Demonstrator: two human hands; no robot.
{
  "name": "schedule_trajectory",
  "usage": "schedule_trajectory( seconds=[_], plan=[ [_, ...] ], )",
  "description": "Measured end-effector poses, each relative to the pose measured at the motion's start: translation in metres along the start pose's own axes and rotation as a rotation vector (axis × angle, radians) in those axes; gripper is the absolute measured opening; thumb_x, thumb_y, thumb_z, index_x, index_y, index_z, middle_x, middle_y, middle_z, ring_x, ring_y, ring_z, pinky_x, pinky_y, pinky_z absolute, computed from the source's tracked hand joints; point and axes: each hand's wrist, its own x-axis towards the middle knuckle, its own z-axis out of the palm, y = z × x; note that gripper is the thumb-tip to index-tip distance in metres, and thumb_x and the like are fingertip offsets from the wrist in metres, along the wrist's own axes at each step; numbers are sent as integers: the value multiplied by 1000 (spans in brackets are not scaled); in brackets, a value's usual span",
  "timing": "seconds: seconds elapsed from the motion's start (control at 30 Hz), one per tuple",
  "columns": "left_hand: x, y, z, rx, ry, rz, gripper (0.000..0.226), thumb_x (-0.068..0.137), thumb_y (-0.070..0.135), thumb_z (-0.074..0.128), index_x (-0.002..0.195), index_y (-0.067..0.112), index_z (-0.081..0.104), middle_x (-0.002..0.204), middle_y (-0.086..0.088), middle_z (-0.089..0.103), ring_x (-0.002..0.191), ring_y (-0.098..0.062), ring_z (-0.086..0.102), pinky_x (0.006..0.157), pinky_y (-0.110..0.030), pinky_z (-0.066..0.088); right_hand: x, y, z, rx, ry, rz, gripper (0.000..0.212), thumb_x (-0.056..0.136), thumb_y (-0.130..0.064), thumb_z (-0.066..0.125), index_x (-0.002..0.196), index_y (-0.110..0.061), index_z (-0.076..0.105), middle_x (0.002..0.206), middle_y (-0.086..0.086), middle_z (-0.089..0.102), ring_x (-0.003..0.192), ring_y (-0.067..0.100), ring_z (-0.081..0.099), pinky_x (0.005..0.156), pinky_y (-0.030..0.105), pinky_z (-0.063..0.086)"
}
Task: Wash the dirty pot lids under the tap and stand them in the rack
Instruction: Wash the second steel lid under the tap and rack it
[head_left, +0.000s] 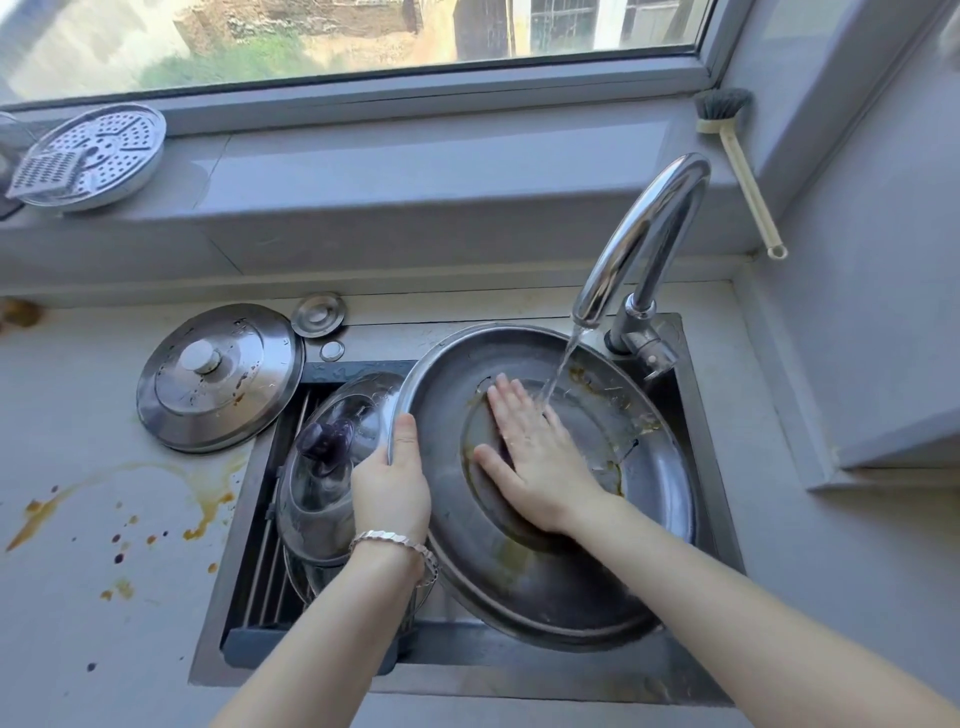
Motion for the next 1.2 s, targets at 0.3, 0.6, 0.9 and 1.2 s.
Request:
schedule_trajectory(
  seconds=[0.3, 0.6, 0.9, 1.2],
  plan=[
    [-8, -1, -8, 1, -8, 33, 59, 95, 34, 43, 70, -19, 50, 46, -1, 33, 53, -21, 34, 40, -19, 28, 4, -10, -6, -15, -6, -47, 76, 86, -58, 10, 148, -18, -4, 151, -7, -19, 140, 6, -19, 118, 36, -6],
    [-12, 0, -13, 25, 5, 38, 55, 96, 32, 41, 48, 5, 39, 53, -9, 45, 56, -26, 41, 47, -10, 35, 12, -17, -6, -3, -11, 8, 68, 94, -51, 17, 149, -15, -4, 154, -3, -17, 142, 8, -15, 118, 35, -8],
    [-14, 1, -13, 25, 11, 62, 55, 96, 32, 42, 58, -7, 46, 57, -19, 50, 63, -34, 46, 45, -24, 26, 16, -28, 0, 40, 14, 16, 69, 93, -51, 18, 149, -15, -4, 153, -5, -17, 141, 7, -17, 118, 36, -6],
    [-11, 3, -20, 94, 46, 49, 53, 95, 37, 40, 52, 9, 29, 51, -8, 31, 49, -20, 30, 36, -13, 29, 26, -14, -6, -32, 41, 74, 70, 94, -51, 20, 149, -14, -4, 156, 0, -13, 143, 9, -13, 118, 35, -8]
  ],
)
